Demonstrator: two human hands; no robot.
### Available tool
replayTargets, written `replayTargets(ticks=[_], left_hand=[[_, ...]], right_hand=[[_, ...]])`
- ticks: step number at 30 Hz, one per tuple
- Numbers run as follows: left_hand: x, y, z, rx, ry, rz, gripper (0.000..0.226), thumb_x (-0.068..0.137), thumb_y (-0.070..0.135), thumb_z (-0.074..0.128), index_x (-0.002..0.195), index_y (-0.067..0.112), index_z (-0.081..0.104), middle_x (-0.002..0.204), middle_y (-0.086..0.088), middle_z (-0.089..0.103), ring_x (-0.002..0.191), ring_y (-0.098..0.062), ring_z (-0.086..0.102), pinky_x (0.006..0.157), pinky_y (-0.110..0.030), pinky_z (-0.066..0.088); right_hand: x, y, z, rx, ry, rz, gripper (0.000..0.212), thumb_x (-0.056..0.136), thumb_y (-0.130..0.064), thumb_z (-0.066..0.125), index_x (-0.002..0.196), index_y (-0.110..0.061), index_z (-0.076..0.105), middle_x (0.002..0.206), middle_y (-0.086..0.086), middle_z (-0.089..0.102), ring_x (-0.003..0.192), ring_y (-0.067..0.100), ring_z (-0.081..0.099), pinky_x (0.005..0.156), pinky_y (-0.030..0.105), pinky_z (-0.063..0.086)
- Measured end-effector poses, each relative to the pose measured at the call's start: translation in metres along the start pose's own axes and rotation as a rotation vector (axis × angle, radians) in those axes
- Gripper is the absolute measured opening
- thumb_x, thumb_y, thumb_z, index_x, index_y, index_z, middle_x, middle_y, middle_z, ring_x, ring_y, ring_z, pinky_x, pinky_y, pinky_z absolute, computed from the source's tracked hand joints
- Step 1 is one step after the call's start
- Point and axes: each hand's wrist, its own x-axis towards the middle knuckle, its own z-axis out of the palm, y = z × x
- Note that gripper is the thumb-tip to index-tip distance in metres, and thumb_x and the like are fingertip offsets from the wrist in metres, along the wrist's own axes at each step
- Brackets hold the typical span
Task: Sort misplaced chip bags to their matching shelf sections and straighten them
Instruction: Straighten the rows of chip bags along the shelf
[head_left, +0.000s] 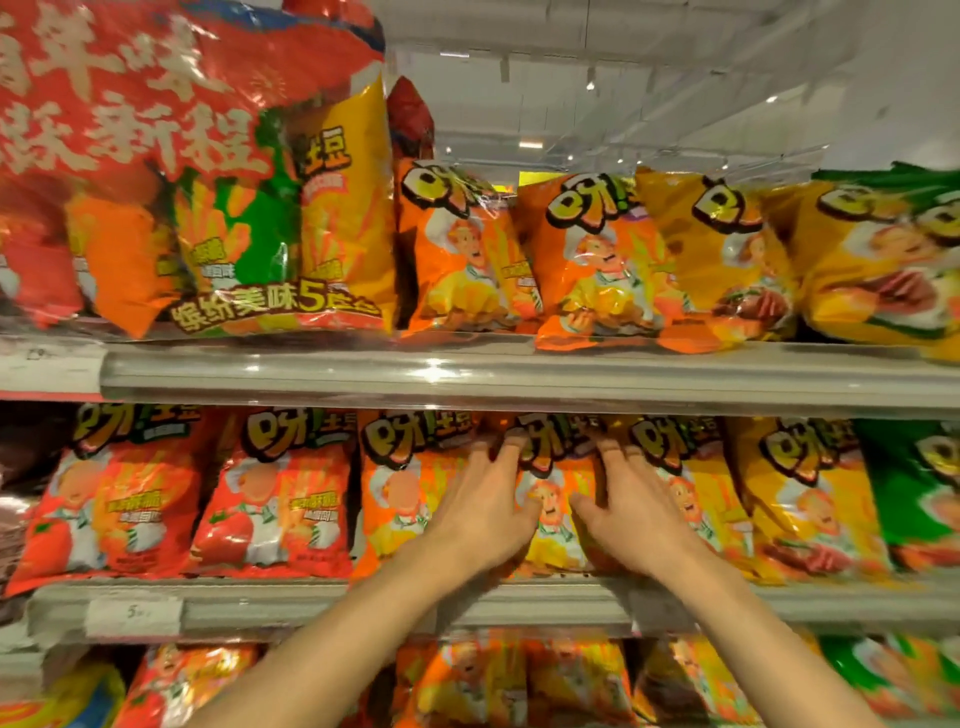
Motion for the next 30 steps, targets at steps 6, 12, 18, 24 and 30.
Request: replayTargets(ticks=[6, 12, 18, 24, 30], left_hand=[[0.023, 0.009, 0.001, -0.057, -0.175, -0.139, 0.085, 0.083, 0.043, 0.068, 0.151, 0.025, 0.021, 0.149, -0.018, 0.037, 0.135, -0.037, 0.040, 0.107, -0.038, 0.041], [0.034, 0.008, -0.003, -0.053, -0.259, -0.111, 0.090, 0.073, 0.044, 0.082, 0.145, 0.016, 0.036, 0.142, -0.012, 0.047, 0.131, -0.028, 0.043, 0.103, -0.034, 0.043], [0.028, 0.004, -0.004, 0.004, -0.197, -0.017, 0.086, 0.077, 0.046, 0.078, 0.145, 0.014, 0.036, 0.142, -0.012, 0.047, 0.131, -0.029, 0.044, 0.103, -0.036, 0.043], [-0.005, -0.035, -0.016, 0.303, 0.240, 0.228, 0.048, 0.095, 0.040, 0.051, 0.140, 0.021, 0.048, 0.126, -0.010, 0.058, 0.113, -0.031, 0.057, 0.089, -0.040, 0.048], [-0.006, -0.086, -0.016, 0.500, 0.207, 0.136, 0.059, 0.094, 0.063, 0.036, 0.141, 0.030, 0.052, 0.139, -0.016, 0.056, 0.131, -0.038, 0.048, 0.105, -0.059, 0.032]], right_hand=[[0.004, 0.004, 0.005, 0.066, -0.152, -0.058, 0.084, 0.091, -0.049, 0.061, 0.156, -0.020, 0.015, 0.156, 0.010, 0.028, 0.143, 0.026, 0.032, 0.111, 0.031, 0.032], [0.008, 0.014, 0.005, 0.071, -0.228, -0.086, 0.101, 0.086, -0.052, 0.068, 0.158, -0.025, 0.003, 0.164, 0.006, 0.005, 0.150, 0.025, 0.020, 0.115, 0.032, 0.028], [0.004, 0.016, 0.008, 0.069, -0.225, -0.094, 0.098, 0.090, -0.050, 0.063, 0.158, -0.028, -0.004, 0.165, 0.006, -0.010, 0.152, 0.026, 0.008, 0.118, 0.033, 0.023], [-0.004, 0.003, 0.030, -0.083, -0.001, -0.238, 0.061, 0.104, -0.051, 0.026, 0.156, -0.026, 0.009, 0.159, 0.010, 0.015, 0.149, 0.025, 0.007, 0.120, 0.036, 0.009], [0.000, -0.015, 0.058, -0.214, 0.081, -0.246, 0.063, 0.101, -0.063, 0.014, 0.154, -0.030, 0.019, 0.152, 0.009, 0.035, 0.143, 0.030, 0.023, 0.119, 0.051, 0.011]])
